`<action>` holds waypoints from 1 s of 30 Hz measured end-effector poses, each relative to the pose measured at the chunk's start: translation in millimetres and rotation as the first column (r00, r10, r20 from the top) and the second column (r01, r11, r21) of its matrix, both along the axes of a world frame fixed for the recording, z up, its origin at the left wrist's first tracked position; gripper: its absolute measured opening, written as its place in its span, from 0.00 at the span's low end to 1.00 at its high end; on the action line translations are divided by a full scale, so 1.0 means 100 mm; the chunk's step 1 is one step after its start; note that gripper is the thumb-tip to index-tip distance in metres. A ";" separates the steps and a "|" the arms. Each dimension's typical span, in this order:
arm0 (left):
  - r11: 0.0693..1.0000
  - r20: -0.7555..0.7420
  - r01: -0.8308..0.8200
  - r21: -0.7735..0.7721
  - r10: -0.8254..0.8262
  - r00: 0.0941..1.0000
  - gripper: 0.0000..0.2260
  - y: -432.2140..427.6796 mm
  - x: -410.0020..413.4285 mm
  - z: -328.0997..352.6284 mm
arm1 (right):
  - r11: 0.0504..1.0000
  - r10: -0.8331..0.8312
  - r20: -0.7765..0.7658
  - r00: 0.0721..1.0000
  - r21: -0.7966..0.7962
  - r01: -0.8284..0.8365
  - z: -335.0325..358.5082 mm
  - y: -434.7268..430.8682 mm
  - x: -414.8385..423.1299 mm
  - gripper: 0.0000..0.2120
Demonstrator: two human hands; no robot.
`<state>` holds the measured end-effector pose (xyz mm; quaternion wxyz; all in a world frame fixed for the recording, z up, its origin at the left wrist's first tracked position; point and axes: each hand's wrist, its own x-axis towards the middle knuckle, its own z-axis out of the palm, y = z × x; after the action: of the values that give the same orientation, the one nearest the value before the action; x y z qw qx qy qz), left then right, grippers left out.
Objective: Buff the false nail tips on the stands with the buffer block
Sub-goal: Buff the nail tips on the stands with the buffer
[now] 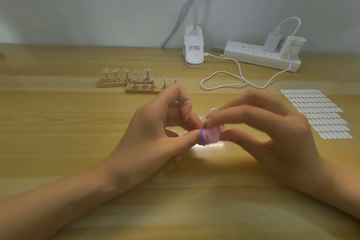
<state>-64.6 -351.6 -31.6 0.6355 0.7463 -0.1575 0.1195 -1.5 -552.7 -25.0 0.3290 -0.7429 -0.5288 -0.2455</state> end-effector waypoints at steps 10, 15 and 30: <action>0.999 0.012 -0.007 0.033 0.007 1.000 0.15 0.00 -0.01 0.01 | 1.000 -0.023 -0.014 1.000 -0.016 0.023 0.00 0.00 0.04 0.05; 0.999 0.017 -0.013 0.033 0.012 1.000 0.15 0.00 -0.01 0.01 | 1.000 -0.022 0.001 1.000 -0.006 0.022 0.00 -0.01 0.01 0.06; 0.998 0.012 -0.010 0.058 0.009 1.000 0.16 0.00 -0.01 0.00 | 1.000 -0.006 0.048 0.999 0.001 0.006 -0.01 0.01 -0.01 0.06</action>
<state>-65.6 -351.8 -31.2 0.6122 0.7645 -0.1610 0.1221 -2.2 -551.9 -26.1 0.3159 -0.7382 -0.5341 -0.2647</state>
